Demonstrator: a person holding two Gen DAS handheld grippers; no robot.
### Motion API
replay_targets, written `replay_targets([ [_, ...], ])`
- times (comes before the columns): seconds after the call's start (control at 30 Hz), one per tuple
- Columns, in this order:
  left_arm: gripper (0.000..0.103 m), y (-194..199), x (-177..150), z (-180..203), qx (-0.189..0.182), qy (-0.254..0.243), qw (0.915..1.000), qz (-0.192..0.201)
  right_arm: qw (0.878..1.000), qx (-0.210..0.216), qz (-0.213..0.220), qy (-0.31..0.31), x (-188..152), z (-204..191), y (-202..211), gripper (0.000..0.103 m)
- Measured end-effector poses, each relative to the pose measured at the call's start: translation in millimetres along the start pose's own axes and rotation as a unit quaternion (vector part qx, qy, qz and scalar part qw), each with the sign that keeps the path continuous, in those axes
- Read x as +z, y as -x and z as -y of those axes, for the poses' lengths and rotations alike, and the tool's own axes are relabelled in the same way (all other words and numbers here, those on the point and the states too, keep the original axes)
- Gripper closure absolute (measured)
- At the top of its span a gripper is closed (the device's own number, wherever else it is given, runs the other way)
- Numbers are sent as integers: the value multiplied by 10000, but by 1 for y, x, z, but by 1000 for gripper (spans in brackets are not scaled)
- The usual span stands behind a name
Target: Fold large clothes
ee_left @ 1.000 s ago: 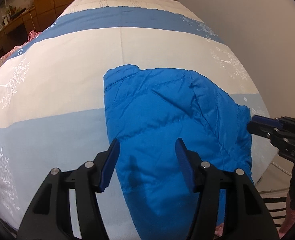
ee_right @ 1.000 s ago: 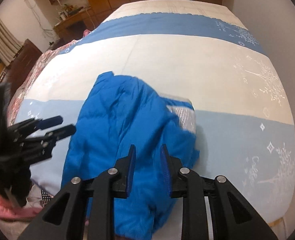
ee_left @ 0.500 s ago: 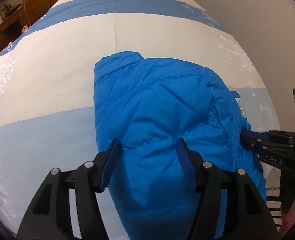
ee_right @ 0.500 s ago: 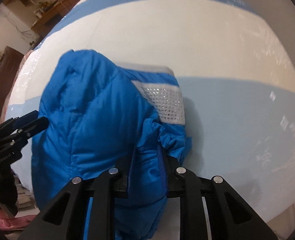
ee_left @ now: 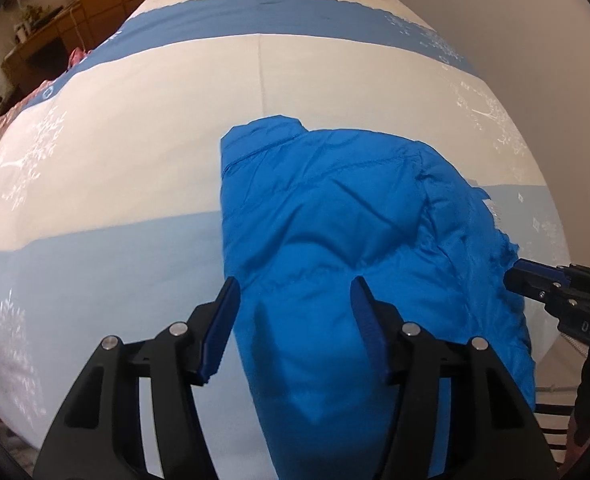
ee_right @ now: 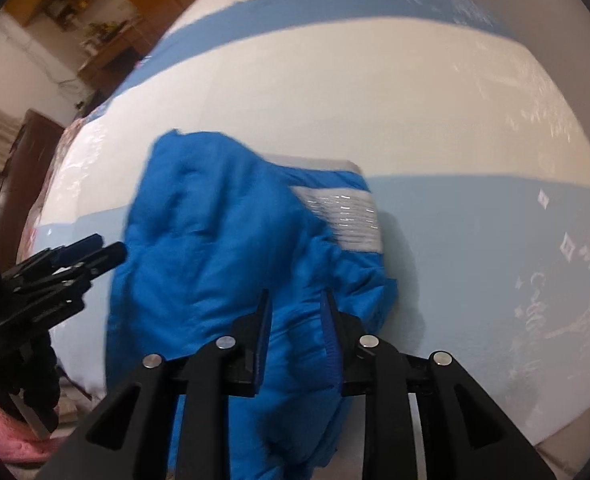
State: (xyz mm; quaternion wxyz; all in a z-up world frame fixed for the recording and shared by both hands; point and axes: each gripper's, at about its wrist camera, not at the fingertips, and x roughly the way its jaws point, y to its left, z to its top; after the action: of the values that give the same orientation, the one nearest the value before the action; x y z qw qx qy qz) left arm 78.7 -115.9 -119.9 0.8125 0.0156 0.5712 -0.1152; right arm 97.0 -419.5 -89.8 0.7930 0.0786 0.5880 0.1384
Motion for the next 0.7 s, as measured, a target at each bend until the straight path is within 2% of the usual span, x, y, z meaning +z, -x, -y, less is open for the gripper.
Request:
replay_targets([
  [0.1, 47, 7, -9, 2, 151, 62, 9999, -23, 9999, -21, -14, 164, -7, -10, 10, 78],
  [0.27, 47, 1, -23, 4, 150, 105, 9996, -195, 9997, -117, -179, 103, -17, -7, 5, 78],
  [0.4, 44, -16, -29, 2, 61, 124, 9993, -339, 9993, -207, -321, 12, -17, -7, -23, 78],
  [0.5, 43, -25, -30, -8, -133, 297, 9985, -445, 9991, -45, -366, -192, -21, 4, -39, 79],
  [0.7, 47, 0, -37, -10, -76, 320, 9990, -304, 9994, 30, -259, -244, -22, 8, -17, 76],
])
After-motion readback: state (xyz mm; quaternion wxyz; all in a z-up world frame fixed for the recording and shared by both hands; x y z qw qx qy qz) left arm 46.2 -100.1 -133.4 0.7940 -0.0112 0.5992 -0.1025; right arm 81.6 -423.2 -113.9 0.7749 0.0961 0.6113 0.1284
